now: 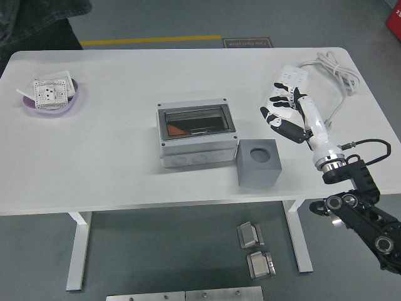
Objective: Pick up the cylinder from the cube,place it in the box,flap close box
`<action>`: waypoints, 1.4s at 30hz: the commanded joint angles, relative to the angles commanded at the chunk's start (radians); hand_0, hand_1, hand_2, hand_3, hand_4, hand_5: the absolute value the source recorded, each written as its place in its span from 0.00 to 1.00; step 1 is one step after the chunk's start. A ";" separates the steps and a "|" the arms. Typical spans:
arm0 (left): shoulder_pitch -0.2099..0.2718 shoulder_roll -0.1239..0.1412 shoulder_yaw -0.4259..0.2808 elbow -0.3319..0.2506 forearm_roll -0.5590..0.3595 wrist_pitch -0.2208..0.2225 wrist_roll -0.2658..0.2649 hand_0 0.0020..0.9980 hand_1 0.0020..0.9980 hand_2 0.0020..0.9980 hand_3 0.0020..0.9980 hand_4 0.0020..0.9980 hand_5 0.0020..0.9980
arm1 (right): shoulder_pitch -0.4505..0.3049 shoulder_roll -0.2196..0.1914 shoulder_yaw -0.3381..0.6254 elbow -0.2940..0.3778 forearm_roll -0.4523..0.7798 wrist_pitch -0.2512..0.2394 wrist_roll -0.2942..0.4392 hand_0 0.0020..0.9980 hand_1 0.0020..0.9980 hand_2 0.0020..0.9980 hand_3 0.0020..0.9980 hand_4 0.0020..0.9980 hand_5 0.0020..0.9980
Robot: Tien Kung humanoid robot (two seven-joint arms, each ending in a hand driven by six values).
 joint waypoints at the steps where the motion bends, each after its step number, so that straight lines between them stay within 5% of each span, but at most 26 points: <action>1: 0.000 0.000 0.000 0.000 0.000 0.000 0.000 0.73 0.74 0.69 0.81 0.71 0.40 | -0.016 0.001 0.021 -0.004 0.036 0.019 0.026 0.72 0.65 0.67 0.75 0.76 0.37; 11: -0.011 0.008 -0.009 -0.004 0.009 -0.001 -0.001 0.73 0.74 0.69 0.81 0.71 0.40 | -0.038 0.015 0.138 -0.043 0.430 0.276 0.217 0.71 0.65 0.67 0.74 0.78 0.38; 12: -0.011 0.010 -0.007 -0.004 0.008 -0.001 -0.001 0.73 0.74 0.69 0.81 0.71 0.40 | -0.038 0.015 0.139 -0.047 0.466 0.302 0.223 0.72 0.67 0.69 0.78 0.88 0.62; 20: -0.013 0.020 0.006 -0.005 0.003 -0.001 0.000 0.73 0.74 0.69 0.81 0.71 0.40 | -0.040 0.018 0.149 -0.053 0.766 0.476 0.224 0.72 0.68 0.69 0.78 0.89 0.65; 26: -0.018 0.025 0.009 -0.006 0.006 -0.002 0.000 0.73 0.74 0.69 0.81 0.71 0.40 | -0.041 0.015 0.177 -0.040 0.927 0.520 0.181 0.73 0.69 0.72 0.78 0.90 0.68; 36: -0.014 0.026 0.014 -0.003 0.006 -0.001 0.000 0.73 0.74 0.69 0.81 0.71 0.40 | -0.043 0.007 0.189 0.001 0.920 0.558 0.142 0.75 0.73 0.77 0.80 0.93 0.71; 37: -0.014 0.025 0.014 -0.003 0.006 -0.001 0.000 0.73 0.74 0.69 0.81 0.71 0.40 | -0.044 0.007 0.188 0.002 0.921 0.561 0.142 0.94 1.00 1.00 1.00 1.00 0.43; 42: -0.012 0.019 0.010 -0.003 0.007 -0.001 0.000 0.73 0.74 0.69 0.81 0.71 0.40 | -0.048 0.007 0.189 0.001 0.936 0.577 0.141 0.94 1.00 1.00 1.00 1.00 0.43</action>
